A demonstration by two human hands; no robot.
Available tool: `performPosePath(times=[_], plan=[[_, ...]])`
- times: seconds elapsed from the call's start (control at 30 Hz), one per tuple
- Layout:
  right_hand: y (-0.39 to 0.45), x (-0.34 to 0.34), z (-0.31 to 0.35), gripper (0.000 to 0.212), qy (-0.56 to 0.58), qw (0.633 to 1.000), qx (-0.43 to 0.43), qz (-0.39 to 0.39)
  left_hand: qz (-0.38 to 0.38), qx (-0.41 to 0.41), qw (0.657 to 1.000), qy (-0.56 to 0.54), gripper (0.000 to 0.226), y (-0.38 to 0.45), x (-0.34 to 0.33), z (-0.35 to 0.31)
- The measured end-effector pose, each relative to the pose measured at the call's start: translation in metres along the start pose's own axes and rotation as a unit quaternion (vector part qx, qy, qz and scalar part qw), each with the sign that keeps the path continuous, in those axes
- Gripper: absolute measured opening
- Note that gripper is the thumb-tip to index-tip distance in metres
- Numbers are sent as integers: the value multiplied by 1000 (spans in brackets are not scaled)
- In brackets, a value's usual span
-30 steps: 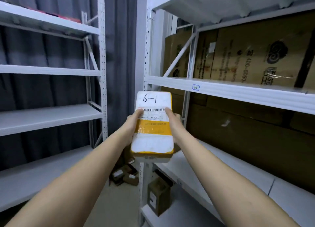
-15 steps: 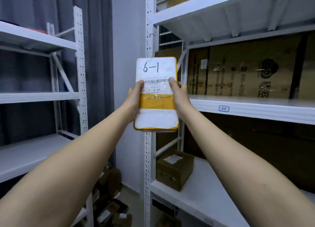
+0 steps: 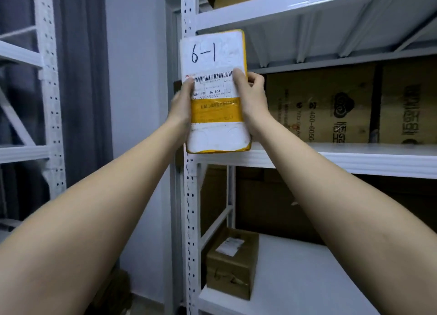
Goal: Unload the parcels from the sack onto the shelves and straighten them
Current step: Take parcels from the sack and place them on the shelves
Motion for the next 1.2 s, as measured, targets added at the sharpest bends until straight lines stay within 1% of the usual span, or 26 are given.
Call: performPosePath(times=[0.1, 0.17, 0.3, 0.4, 0.47, 0.5, 0.53, 0.57, 0.6, 0.63, 0.67, 0.8, 1.0, 1.1, 1.2], plan=[[16, -5, -20, 56, -14, 1000, 18, -21, -1, -16, 1000, 6, 40, 28, -2, 12], [27, -8, -32, 54, -24, 999, 23, -32, -2, -22, 999, 36, 42, 49, -3, 21], [47, -19, -61, 53, -42, 998, 24, -43, -13, -19, 997, 77, 32, 88, 1, 42], [58, -30, -78, 49, -50, 997, 27, -51, -32, -37, 992, 116, 39, 106, 6, 55], [64, -36, -88, 46, -52, 996, 30, -64, -39, -64, 984, 161, 47, 118, 8, 61], [66, -38, -92, 45, -51, 996, 28, -69, -51, -92, 972, 212, 49, 123, 9, 64], [68, -41, -97, 44, -53, 995, 27, -77, -79, -131, 947, 283, 51, 130, 12, 67], [70, -44, -102, 44, -57, 994, 26, -84, -117, -173, 910, 357, 51, 136, 15, 70], [70, -47, -107, 44, -64, 993, 25, -94, -152, -211, 875, 407, 51, 142, 17, 74], [71, -49, -112, 45, -70, 992, 24, -104, -172, -236, 854, 430, 50, 146, 19, 78], [71, -50, -116, 46, -76, 991, 23, -111, -178, -250, 846, 435, 48, 149, 19, 81], [75, -55, -126, 48, -109, 986, 21, -121, -159, -279, 843, 433, 46, 164, 22, 99], [77, -62, -140, 44, -149, 980, 32, -128, -138, -310, 829, 444, 51, 179, 30, 117], [78, -65, -146, 45, -154, 979, 41, -126, -132, -343, 816, 447, 62, 182, 32, 121], [77, -65, -151, 48, -156, 980, 51, -111, -128, -360, 810, 445, 73, 181, 36, 128]])
Point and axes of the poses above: each hand's wrist, its own y-axis towards the middle knuckle, its own x-axis out of the back of the hand, z = x × y, the point moved 1 cm from there along y, towards the middle knuckle, and after that the axes turned 8 degrees about x, right-handed, at the moved point
